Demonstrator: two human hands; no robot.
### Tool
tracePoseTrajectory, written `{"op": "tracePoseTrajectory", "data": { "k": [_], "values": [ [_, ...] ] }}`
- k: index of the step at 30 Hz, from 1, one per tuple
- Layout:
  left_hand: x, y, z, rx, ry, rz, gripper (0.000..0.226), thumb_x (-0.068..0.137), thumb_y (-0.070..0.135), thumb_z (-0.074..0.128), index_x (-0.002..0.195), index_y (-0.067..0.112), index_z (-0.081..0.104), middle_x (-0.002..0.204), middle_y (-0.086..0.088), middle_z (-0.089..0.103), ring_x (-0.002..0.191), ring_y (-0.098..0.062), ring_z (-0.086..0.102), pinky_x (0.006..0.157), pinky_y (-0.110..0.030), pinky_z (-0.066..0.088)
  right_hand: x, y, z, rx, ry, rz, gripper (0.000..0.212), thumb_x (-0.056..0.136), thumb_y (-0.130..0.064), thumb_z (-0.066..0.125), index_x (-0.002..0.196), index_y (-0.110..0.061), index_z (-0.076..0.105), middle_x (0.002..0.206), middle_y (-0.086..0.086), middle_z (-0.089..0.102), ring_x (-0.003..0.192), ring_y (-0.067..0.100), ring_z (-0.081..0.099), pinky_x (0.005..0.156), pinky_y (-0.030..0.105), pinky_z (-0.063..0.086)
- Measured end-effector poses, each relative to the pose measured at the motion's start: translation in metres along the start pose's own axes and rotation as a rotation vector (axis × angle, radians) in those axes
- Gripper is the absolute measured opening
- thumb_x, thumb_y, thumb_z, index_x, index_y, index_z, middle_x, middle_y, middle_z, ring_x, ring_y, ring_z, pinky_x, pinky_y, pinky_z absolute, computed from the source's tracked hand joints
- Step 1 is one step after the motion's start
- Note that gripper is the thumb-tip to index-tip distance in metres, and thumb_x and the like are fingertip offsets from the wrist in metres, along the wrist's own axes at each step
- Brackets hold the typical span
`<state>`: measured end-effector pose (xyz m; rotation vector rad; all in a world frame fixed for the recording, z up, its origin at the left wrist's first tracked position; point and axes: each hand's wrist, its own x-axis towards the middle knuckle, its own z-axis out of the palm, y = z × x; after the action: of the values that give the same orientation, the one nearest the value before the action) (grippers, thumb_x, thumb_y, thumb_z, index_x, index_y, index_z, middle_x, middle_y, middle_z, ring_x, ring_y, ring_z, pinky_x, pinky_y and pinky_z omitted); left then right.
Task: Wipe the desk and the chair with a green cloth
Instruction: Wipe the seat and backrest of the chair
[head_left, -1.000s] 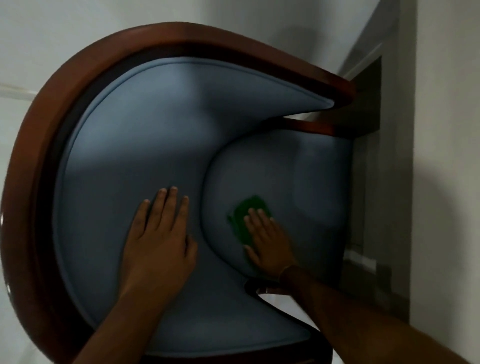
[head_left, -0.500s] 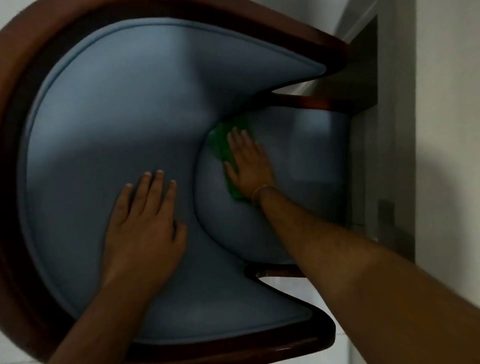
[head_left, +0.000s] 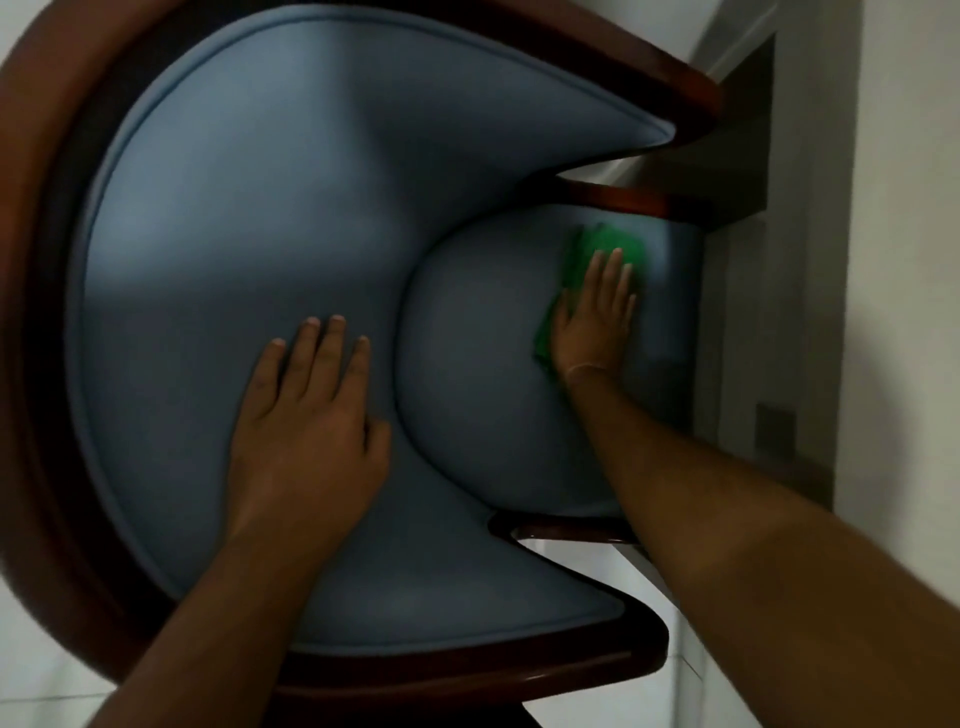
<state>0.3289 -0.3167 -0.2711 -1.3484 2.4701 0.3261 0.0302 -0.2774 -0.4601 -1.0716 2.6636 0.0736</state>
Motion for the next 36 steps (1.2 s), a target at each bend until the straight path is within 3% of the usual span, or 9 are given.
{"op": "tracePoseTrajectory", "data": {
  "k": [8,11,16,20,25,28,30,31,36],
  "values": [
    [-0.002,0.002,0.003,0.022,-0.006,0.016,0.074,0.093,0.035,0.041,0.160,0.004,0.043,0.172,-0.021,0.036,0.163,-0.036,0.029,0.134,-0.053,0.012,-0.137,-0.048,0.041,0.058,-0.196,-0.649,0.089,0.097,-0.066,0.042,0.168,-0.019,0.017,0.177,0.006,0.007,0.164,0.028,0.005,0.131,0.048,0.007],
    [-0.003,0.002,0.003,0.015,-0.009,0.016,0.074,0.093,0.034,0.042,0.160,0.003,0.044,0.171,-0.022,0.036,0.163,-0.037,0.029,0.133,-0.054,0.012,-0.156,-0.040,0.048,0.067,-0.201,-0.877,0.078,0.100,-0.054,0.048,0.166,-0.021,0.024,0.176,0.006,0.015,0.164,0.027,0.012,0.130,0.051,0.019],
    [-0.003,0.001,0.007,0.006,-0.018,0.036,0.075,0.092,0.035,0.039,0.160,0.003,0.043,0.171,-0.022,0.036,0.163,-0.037,0.028,0.133,-0.054,0.012,-0.136,0.009,0.042,-0.040,-0.305,-1.172,0.081,0.097,-0.039,0.060,0.167,-0.024,0.022,0.176,0.001,0.013,0.164,0.025,0.011,0.130,0.048,0.015],
    [-0.004,-0.001,0.014,-0.008,0.010,0.030,0.075,0.091,0.033,0.039,0.158,0.001,0.046,0.169,-0.024,0.040,0.161,-0.039,0.032,0.133,-0.056,0.015,-0.138,0.049,0.035,0.041,-0.418,-0.872,0.085,0.096,-0.017,0.061,0.167,-0.029,0.016,0.173,-0.007,-0.005,0.160,0.016,-0.005,0.131,0.049,0.014],
    [-0.009,-0.005,0.021,-0.036,-0.043,0.000,0.076,0.092,0.033,0.038,0.161,0.003,0.041,0.170,-0.022,0.038,0.161,-0.039,0.032,0.133,-0.056,0.018,-0.143,0.039,0.009,0.187,-0.464,-0.669,0.071,0.102,-0.001,0.046,0.166,-0.020,0.023,0.176,0.005,0.005,0.164,0.027,0.003,0.131,0.039,0.004],
    [-0.010,0.011,-0.001,-0.139,-0.105,-0.063,0.082,0.090,0.040,0.031,0.167,0.010,0.029,0.176,-0.019,0.027,0.165,-0.036,0.021,0.134,-0.052,0.011,-0.158,0.022,-0.030,0.458,-0.325,-0.223,0.067,0.104,-0.001,0.045,0.165,-0.011,0.020,0.175,0.011,0.006,0.164,0.027,0.007,0.133,0.032,0.004],
    [-0.013,0.032,-0.017,-0.172,-0.064,-0.025,0.079,0.094,0.039,0.037,0.167,0.010,0.030,0.175,-0.018,0.028,0.165,-0.036,0.022,0.134,-0.053,0.013,-0.168,0.009,-0.059,0.575,-0.272,-0.054,0.067,0.105,-0.001,0.046,0.165,-0.008,0.016,0.175,0.012,0.004,0.164,0.026,0.006,0.132,0.027,0.001],
    [-0.017,0.044,-0.030,-0.167,-0.032,0.021,0.076,0.098,0.037,0.040,0.168,0.012,0.026,0.177,-0.017,0.025,0.166,-0.035,0.019,0.134,-0.052,0.012,-0.173,0.003,-0.080,0.607,-0.253,-0.053,0.067,0.105,-0.001,0.046,0.165,-0.006,0.016,0.175,0.013,0.003,0.164,0.026,0.005,0.131,0.025,0.000],
    [-0.041,0.082,-0.102,-0.146,0.035,0.193,0.093,0.102,0.041,0.039,0.162,0.031,-0.031,0.177,0.000,-0.026,0.167,-0.024,-0.017,0.137,-0.046,-0.002,-0.174,-0.015,-0.192,0.664,-0.147,-0.188,0.061,0.107,-0.003,0.043,0.162,0.001,0.019,0.174,0.016,0.010,0.164,0.028,0.010,0.134,0.031,0.008]
  ]
}}
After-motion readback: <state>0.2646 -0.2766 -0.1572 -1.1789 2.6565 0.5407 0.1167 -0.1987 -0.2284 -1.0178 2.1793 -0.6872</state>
